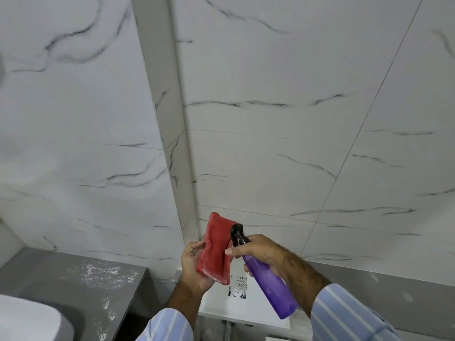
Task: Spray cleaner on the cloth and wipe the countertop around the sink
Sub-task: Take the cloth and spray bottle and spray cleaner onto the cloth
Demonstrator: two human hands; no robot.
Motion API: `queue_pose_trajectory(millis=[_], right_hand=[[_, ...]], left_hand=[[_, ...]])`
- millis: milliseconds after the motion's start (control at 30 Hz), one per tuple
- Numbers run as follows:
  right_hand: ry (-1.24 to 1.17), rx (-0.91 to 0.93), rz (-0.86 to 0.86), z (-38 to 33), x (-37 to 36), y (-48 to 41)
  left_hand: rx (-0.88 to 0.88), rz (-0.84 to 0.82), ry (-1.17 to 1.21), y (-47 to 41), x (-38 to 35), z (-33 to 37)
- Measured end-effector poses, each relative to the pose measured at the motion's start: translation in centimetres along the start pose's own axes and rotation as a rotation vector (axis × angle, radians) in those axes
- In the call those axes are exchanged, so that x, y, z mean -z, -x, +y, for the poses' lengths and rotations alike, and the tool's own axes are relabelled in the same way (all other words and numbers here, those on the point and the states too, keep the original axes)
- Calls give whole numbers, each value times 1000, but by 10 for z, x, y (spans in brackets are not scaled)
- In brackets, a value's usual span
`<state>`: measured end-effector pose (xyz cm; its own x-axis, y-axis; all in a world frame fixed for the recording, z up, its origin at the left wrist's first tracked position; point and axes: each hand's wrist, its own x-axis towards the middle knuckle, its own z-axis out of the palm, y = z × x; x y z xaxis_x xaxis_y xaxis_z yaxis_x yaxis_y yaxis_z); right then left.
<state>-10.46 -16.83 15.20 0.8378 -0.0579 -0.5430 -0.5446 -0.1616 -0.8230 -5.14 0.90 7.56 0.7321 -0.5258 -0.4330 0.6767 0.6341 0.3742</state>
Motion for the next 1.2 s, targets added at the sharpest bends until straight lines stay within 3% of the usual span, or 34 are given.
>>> queue_pose_trajectory(millis=[167,333,500,1033,1200], right_hand=[[-40,89,62,8,-7,-9],[-42,170,281,22,-4,-36],[-99,225,384,48,-11,-69],[-236,117,426,129,-15,-136],[-131,93,444,130,-3,-134]], left_hand=[[13,-19,23,2,6,2],[13,-52,65,1,19,4],[16,-24,75,-1,38,9],[60,62,31,-8,84,5],[53,103,31,2,84,7]])
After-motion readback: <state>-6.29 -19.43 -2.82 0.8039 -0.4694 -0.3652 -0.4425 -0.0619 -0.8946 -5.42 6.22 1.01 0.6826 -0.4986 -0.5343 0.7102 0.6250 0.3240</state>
